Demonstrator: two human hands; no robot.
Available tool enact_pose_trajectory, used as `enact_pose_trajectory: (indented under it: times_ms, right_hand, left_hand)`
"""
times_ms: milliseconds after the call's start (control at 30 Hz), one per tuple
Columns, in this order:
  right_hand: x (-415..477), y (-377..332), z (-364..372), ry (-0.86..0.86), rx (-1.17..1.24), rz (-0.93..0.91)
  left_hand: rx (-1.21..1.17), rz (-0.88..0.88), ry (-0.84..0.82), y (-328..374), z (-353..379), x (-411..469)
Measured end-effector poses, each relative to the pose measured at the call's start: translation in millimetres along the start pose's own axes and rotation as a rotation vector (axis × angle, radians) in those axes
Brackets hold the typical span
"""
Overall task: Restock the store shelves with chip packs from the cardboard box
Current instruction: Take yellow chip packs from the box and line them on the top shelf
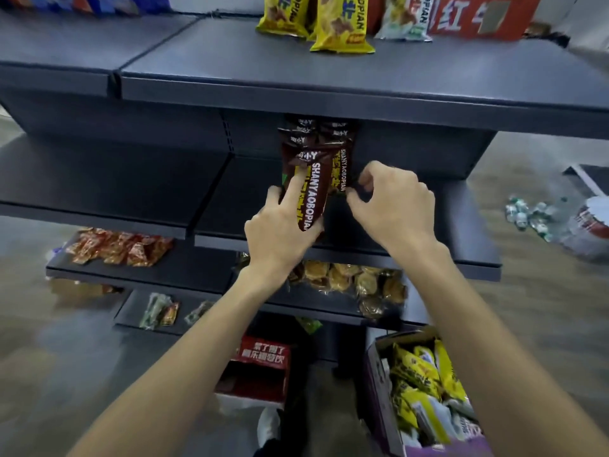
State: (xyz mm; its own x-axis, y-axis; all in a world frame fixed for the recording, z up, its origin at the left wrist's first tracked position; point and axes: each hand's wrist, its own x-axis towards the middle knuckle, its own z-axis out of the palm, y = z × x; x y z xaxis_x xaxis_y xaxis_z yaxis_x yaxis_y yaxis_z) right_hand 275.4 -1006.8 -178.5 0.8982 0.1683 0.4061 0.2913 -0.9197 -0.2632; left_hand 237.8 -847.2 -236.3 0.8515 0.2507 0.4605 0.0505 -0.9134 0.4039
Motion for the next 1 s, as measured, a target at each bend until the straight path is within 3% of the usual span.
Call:
enact_pose_trajectory:
  times_ms: [400,700,1000]
  right_hand:
    - [45,4,79,-0.246,-0.036,0.095]
    - [27,22,134,-0.331,-0.009,0.199]
    - [-8,36,141,-0.328,0.054,0.318]
  left_hand:
    - [-0.091,-0.105,-0.215,-50,99,103]
    - [-0.148,-0.106,-0.087,-75,172,124]
    - [-0.166,-0.158,-0.096,-73,180,111]
